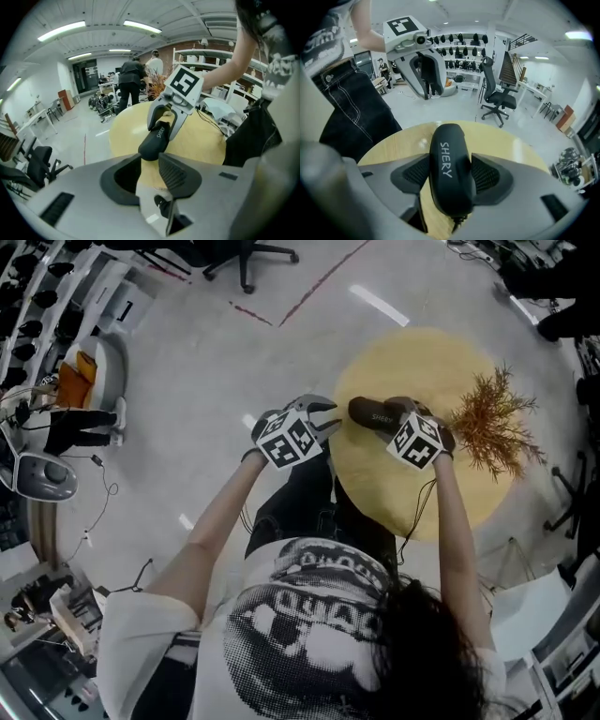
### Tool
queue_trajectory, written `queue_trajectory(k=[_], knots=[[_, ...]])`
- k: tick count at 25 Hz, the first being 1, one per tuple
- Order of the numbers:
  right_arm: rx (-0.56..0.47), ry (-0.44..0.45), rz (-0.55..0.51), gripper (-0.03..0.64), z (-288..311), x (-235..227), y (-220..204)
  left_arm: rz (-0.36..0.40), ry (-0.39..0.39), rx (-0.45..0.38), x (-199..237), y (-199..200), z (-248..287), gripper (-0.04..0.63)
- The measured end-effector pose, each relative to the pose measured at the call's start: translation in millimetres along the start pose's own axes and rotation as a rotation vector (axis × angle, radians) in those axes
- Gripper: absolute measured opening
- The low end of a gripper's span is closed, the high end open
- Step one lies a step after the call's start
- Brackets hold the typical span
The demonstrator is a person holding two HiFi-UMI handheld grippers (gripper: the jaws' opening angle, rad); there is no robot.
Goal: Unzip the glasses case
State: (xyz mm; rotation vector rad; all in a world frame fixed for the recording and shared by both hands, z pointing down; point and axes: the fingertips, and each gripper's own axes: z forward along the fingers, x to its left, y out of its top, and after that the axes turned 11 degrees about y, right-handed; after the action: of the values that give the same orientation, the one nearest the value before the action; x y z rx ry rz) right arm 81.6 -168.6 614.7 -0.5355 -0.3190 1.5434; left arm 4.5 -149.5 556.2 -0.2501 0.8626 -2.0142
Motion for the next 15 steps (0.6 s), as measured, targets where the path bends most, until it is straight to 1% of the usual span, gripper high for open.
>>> queue_trajectory(k=[4, 7, 12, 15], knots=[[0.015, -0.019, 0.013, 0.276, -1.2, 0.2, -1.3, 0.147, -0.084, 0.047, 5.1, -13.6, 24.3, 0.109], [0.026, -0.045, 0.024, 0.276, -1.0, -1.2, -3.6, 0.256, -0.139, 0.066, 8.7, -21.4, 42.9, 0.109], [0.045, -0.033, 0.053, 0.276, 0.6, 0.8, -7.2, 0.418, -0.218, 0.065, 8.0, -27.8, 68.2, 0.109], [0.061, -0.023, 0.06, 0.276, 2.1, 0.5, -5.7, 0.49, -0.27, 0.063, 7.9, -29.4, 80.5, 0.109]])
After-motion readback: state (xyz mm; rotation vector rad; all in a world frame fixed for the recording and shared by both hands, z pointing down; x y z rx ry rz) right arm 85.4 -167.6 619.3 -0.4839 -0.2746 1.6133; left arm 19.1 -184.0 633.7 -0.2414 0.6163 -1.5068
